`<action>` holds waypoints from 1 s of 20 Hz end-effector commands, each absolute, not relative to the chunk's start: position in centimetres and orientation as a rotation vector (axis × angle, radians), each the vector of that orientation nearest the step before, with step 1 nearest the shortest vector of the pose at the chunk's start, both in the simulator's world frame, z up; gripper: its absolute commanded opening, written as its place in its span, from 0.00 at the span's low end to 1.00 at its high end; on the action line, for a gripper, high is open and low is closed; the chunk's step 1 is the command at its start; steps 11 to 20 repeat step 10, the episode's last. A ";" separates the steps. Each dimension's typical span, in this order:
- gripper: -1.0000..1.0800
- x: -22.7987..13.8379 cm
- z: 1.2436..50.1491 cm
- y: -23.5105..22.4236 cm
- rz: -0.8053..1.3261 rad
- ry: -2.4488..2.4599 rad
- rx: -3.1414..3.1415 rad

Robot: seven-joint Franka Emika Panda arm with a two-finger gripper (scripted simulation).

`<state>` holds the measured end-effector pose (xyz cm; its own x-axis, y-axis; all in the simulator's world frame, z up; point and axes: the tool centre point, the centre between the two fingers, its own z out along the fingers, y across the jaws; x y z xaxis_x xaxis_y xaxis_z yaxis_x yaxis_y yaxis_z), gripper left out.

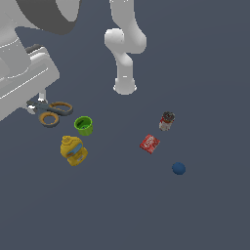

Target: Pick up a designated object from a clutter of objects.

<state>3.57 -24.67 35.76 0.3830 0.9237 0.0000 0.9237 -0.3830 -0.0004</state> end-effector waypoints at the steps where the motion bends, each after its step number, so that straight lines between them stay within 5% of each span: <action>1: 0.00 4.0 36.4 -25.1 0.000 -1.745 -2.612; 20: 0.00 4.5 37.1 -25.8 0.000 -1.745 -2.612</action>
